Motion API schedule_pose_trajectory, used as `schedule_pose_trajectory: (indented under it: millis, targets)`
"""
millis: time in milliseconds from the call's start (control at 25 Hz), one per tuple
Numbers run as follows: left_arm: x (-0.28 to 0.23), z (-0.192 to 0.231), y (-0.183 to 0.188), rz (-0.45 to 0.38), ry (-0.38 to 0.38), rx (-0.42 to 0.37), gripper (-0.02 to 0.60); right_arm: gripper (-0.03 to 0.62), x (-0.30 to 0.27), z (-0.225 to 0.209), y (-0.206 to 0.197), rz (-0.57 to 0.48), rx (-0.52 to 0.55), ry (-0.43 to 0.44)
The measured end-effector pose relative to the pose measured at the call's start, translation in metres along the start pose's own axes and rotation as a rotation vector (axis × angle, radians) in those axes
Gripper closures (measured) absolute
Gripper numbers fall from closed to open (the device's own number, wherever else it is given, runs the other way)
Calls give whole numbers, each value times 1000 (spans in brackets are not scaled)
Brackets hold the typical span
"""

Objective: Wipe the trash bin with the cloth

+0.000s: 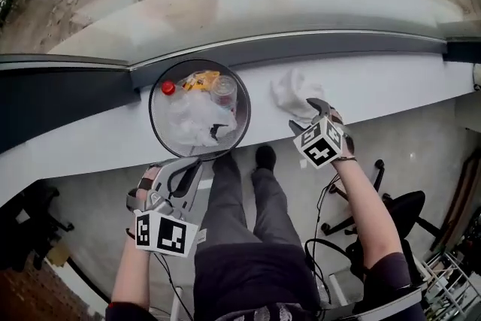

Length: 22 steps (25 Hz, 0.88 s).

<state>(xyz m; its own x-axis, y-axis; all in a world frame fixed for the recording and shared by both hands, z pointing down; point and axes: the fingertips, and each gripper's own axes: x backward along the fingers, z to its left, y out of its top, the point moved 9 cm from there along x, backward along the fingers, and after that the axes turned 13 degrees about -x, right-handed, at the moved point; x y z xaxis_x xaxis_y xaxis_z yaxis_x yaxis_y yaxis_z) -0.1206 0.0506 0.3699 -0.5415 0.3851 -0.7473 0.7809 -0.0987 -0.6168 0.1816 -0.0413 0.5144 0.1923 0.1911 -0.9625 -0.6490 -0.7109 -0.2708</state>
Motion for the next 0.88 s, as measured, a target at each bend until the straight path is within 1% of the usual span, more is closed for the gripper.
schedule_pose_trajectory:
  millis: [40,80,160,200,280,400,520,560,600,640,680,760,800,880]
  targets:
    - [1,0,-2,-10,-21,-23,571,307,-19,-7,-2,32,10,-17]
    - [2,-1,-4,-8,-45,-48,509,307,-37,-12,-5,62,19,-33]
    - [2,-3,-8,13,-86,-93,473,307,-66,-21,-14,110,27,-64]
    - [1,-5,-11,32,-103,-116,464,307,-77,-25,-19,127,24,-74]
    - [-5,-8,-21,95,-128,-176,401,307,-96,-32,-30,159,18,-75]
    - [-19,-13,-37,177,-125,-255,393,309,-118,-36,-45,203,52,-86]
    - [-32,-15,-44,214,-95,-270,393,312,-129,-39,-50,200,70,-102]
    - [-36,-16,-45,224,-90,-269,393,354,-131,-40,-50,202,74,-100]
    - [-39,-16,-46,236,-85,-271,393,410,-133,-39,-50,205,77,-97]
    - [-42,-16,-46,248,-77,-271,393,493,-133,-37,-48,204,79,-94]
    - [-43,-15,-46,260,-70,-266,394,525,-130,-34,-46,193,82,-90]
    - [-44,-14,-45,277,-73,-236,413,537,-114,-25,-37,129,68,-50]
    - [-44,-14,-44,284,-82,-222,413,539,-101,-19,-31,79,38,-5]
    - [-45,-14,-42,297,-101,-211,414,540,-69,-8,-11,-47,-60,121]
